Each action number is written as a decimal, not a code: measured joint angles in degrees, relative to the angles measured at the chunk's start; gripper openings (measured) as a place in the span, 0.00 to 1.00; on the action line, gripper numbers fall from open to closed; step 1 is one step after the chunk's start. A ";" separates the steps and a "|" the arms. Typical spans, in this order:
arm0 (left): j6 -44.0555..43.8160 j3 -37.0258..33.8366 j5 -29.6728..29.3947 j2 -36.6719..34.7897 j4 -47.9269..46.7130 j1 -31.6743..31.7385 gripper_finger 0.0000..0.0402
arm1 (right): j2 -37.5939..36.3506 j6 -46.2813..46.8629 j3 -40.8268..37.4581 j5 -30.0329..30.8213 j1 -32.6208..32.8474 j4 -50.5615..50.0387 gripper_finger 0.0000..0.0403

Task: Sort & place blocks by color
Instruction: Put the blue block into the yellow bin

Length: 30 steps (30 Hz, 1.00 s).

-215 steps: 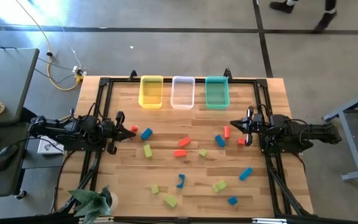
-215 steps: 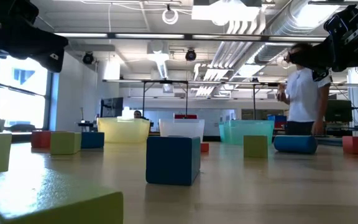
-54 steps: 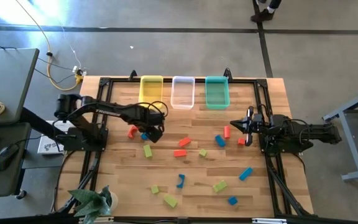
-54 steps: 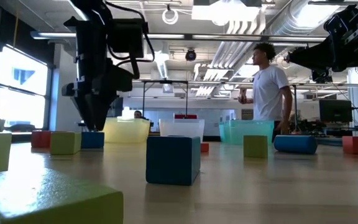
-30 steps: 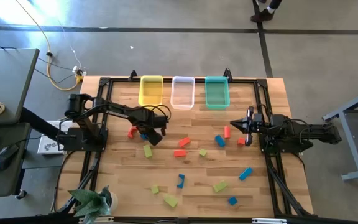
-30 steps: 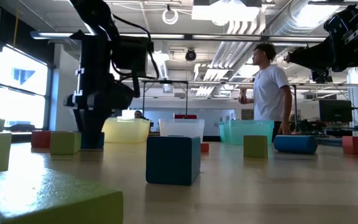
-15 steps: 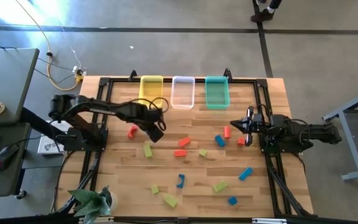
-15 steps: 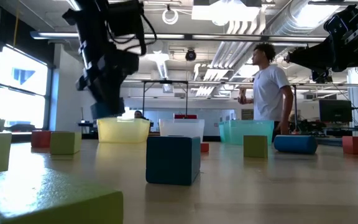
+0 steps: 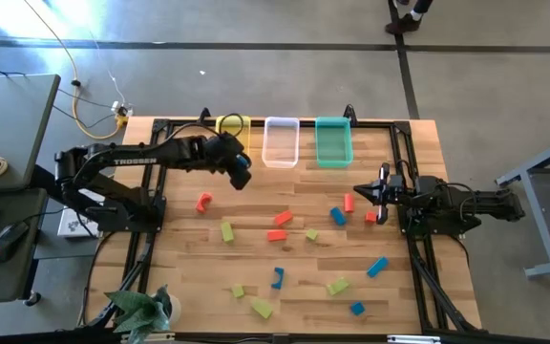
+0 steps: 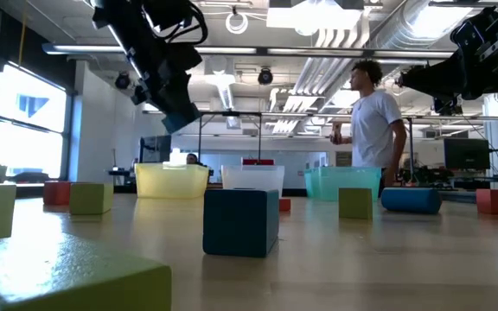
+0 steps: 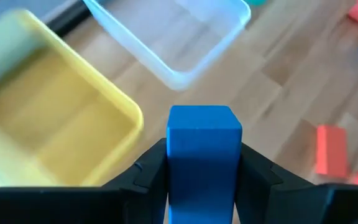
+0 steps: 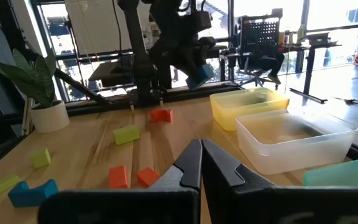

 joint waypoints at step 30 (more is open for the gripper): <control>4.38 12.47 -2.02 16.08 -7.90 15.33 0.29 | 0.04 0.00 0.00 0.00 0.00 0.00 0.00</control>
